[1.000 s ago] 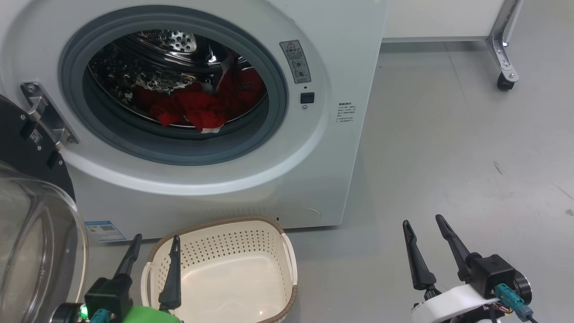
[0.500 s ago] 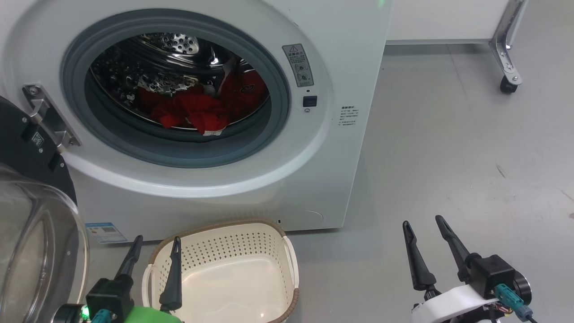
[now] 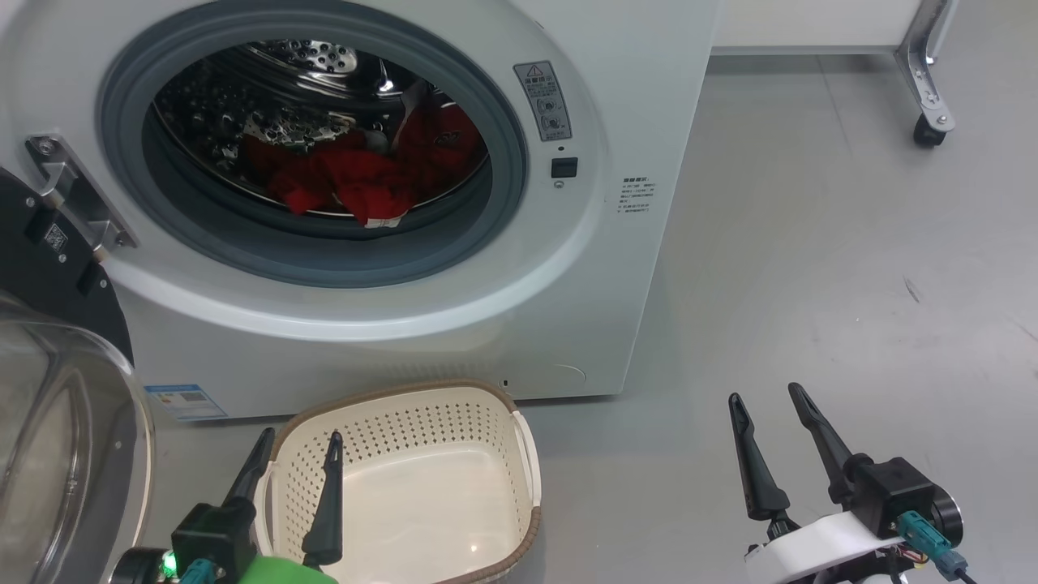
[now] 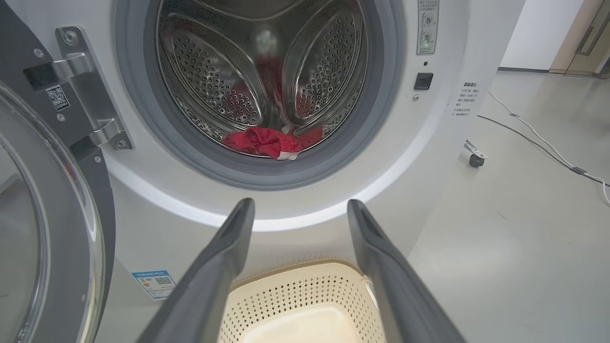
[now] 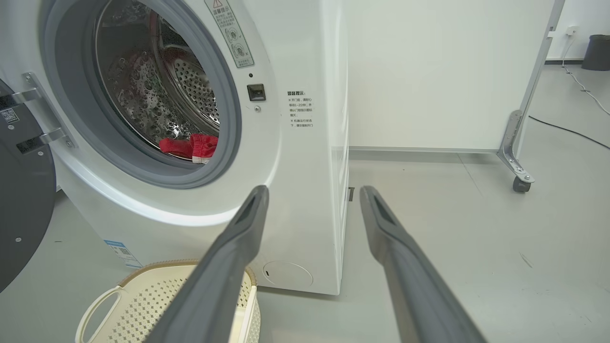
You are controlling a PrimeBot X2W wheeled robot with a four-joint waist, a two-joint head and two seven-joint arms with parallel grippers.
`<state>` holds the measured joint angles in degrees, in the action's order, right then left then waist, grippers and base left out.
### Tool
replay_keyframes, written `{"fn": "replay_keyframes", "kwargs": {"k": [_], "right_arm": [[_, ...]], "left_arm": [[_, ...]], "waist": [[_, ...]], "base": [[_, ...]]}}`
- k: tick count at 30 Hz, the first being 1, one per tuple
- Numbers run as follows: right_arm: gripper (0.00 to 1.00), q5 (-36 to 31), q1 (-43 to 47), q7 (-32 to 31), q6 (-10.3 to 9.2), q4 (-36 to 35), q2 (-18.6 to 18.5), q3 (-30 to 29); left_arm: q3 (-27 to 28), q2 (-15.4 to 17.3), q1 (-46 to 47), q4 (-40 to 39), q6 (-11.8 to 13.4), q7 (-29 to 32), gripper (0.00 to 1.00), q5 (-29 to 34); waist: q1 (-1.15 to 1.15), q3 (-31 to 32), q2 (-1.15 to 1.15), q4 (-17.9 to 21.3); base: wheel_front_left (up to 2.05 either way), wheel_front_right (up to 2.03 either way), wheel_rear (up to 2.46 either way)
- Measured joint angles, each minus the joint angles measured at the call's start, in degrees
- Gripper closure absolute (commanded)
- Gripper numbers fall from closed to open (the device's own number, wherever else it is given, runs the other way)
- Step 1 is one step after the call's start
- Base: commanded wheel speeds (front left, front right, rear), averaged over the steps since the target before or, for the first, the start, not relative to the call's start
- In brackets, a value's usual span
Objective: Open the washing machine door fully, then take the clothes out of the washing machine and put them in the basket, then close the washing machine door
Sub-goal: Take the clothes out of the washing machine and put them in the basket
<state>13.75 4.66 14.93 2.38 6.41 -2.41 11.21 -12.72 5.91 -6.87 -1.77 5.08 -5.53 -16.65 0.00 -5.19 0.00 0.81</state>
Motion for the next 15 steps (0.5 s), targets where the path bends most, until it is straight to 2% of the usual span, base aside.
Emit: {"fn": "replay_keyframes", "kwargs": {"k": [7,15], "right_arm": [[0.0,-0.13,-0.41,0.0,0.0,-2.07,0.01,0.12],[0.0,-0.2,-3.22,0.0,-0.09,-4.58,-0.01,0.33]], "left_arm": [[-1.14,-0.41,1.87,1.29,-1.37,2.03,0.0,-1.36],[-2.52,-1.43,10.44,5.33,-3.16,6.79,0.0,-4.01]], "waist": [[0.0,-3.43,0.0,-0.02],[0.0,-9.1,0.0,0.03]], "base": [[0.0,0.0,0.0],[0.0,0.0,0.0]]}}
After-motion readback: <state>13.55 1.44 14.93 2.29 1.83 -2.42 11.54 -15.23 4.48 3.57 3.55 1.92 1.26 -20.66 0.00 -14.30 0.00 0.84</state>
